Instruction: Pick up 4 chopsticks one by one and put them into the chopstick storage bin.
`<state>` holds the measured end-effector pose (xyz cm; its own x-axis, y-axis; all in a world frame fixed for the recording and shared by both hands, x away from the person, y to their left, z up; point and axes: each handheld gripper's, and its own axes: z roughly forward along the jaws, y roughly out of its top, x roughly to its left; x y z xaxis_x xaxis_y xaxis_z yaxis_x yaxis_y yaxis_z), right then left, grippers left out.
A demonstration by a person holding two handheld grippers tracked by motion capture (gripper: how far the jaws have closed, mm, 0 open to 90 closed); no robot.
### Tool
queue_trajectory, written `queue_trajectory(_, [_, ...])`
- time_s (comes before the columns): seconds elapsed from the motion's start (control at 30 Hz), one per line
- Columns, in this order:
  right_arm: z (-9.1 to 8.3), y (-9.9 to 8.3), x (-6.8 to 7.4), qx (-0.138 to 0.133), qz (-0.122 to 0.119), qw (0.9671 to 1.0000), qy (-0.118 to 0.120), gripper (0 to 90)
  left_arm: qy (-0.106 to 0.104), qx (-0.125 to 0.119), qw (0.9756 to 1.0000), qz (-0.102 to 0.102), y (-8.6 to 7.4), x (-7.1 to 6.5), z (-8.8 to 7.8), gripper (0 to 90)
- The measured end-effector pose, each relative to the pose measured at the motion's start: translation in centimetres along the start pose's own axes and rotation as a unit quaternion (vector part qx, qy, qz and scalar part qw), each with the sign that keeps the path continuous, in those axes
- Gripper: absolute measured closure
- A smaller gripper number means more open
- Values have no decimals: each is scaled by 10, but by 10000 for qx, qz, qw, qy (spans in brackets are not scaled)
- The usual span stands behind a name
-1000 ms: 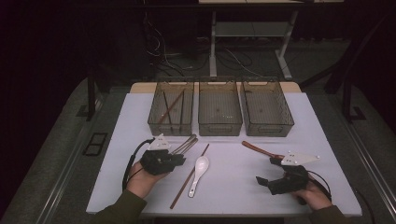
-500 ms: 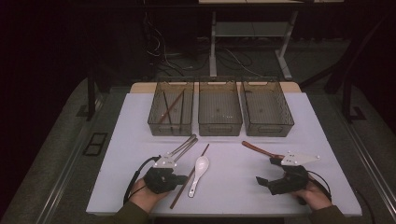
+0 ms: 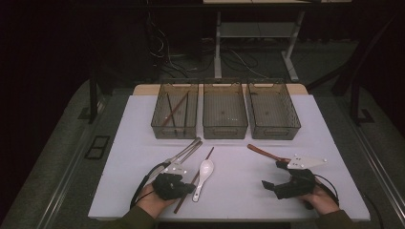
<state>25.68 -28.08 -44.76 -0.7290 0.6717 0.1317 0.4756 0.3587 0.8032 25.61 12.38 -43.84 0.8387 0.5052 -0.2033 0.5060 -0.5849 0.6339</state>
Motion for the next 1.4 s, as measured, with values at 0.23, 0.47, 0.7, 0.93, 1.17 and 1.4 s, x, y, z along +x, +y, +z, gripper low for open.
queue_trajectory(0.23, [0,0,0,0,-7,10000,8,61,109,40,9999,-4,0,1,-2,889])
queue_trajectory(0.47, [0,0,0,-6,-11,10000,14,62,342,186,9992,5,-2,4,-3,889])
queue_trajectory(0.7, [0,0,0,-10,-15,10000,17,61,337,163,9993,-6,-2,5,-5,889])
queue_trajectory(0.93, [1,0,0,14,-4,10000,6,62,393,-162,9990,-162,5,10,-15,881])
queue_trajectory(1.17, [1,0,0,12,-16,10000,2,62,775,-310,9964,-152,21,23,-17,792])
queue_trajectory(1.4, [1,0,0,25,-20,10000,6,62,1110,-220,9932,-259,30,43,-7,733])
